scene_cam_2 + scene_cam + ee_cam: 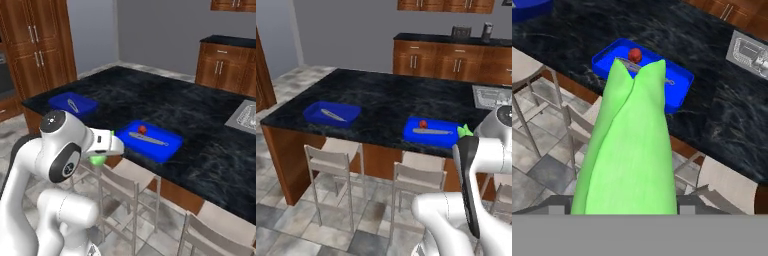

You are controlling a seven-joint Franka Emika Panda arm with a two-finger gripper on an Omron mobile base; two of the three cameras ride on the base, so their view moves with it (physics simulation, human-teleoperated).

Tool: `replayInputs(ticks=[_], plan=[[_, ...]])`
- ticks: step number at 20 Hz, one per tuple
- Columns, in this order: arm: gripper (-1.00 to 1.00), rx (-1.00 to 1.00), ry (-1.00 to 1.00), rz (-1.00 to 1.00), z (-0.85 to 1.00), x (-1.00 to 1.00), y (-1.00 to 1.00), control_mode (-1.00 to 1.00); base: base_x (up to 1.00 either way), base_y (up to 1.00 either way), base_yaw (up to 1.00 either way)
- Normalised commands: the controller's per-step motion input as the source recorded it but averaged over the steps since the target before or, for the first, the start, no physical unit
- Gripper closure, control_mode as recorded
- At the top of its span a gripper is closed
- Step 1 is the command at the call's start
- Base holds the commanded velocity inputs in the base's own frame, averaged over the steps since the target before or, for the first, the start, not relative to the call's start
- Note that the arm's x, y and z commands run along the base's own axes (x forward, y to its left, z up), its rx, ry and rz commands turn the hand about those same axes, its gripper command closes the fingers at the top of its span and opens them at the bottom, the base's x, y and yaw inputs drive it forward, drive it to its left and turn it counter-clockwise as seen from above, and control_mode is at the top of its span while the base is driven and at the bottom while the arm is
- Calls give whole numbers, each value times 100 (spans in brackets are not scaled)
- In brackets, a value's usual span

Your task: Gather the bell pepper and corn from the fridge and place them on a tray on the dining counter. Then gather the chicken drumsticks from the fridge and place them on the other tray.

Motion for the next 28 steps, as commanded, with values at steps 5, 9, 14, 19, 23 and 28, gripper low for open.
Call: replayInputs(ticks=[5,9,14,19,23,28], plan=[[100,0,0,0,0,0,0,100,6,-19,-16],[100,0,0,0,0,0,0,100,49,0,-4],[100,0,0,0,0,0,0,100,55,-1,0],[100,0,0,0,0,0,0,100,74,-2,0],[100,0,0,0,0,0,0,100,79,0,0],[100,0,0,0,0,0,0,100,19,0,0]])
